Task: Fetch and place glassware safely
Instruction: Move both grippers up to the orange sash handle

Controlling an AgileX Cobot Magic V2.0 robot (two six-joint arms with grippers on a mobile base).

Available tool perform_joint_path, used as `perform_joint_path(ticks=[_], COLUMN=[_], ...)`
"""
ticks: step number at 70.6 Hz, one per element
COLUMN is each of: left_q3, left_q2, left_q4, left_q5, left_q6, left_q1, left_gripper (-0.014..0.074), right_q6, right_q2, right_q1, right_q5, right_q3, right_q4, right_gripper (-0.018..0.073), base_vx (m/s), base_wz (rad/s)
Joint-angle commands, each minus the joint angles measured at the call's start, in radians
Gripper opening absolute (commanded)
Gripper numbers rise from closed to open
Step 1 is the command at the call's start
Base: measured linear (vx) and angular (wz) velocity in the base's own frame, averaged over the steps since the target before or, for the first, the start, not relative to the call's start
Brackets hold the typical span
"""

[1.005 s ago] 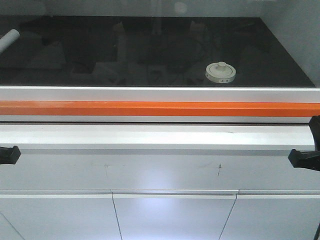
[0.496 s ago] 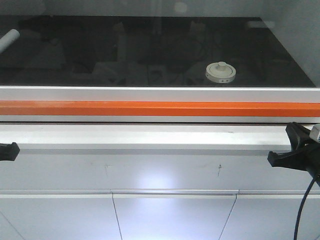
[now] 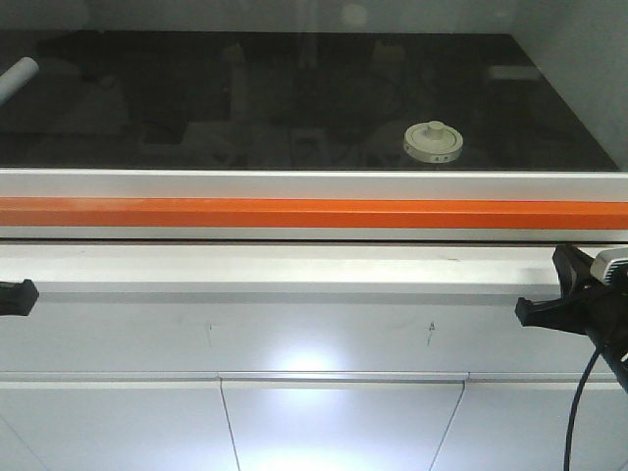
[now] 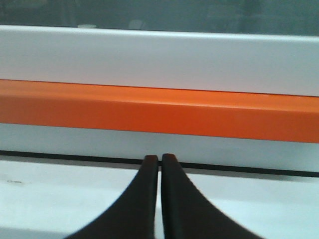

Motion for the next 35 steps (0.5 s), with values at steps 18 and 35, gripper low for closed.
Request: perform_joint_path(ticks=[18, 35], left_q3=[-0.022, -0.022], left_q2=[-0.008, -0.008], left_q4=[-0.005, -0.005], left_q5=[-0.087, -0.086], left_q6=[-0.001, -0.002], left_q1=[-0.008, -0.008], left_gripper=[-0.0007, -0.0007], right_q6=[-0.009, -0.010], right_q2=[0.051, 0.107], right_q1=[-0.002, -0.002], right_q5=[-0.098, -0.099], right_q3=[-0.085, -0.118], right_q4=[0.000, 0.000], right_gripper=[-0.0001, -0.0001], base_vx=[0.00, 0.00], base_wz=[0.00, 0.00])
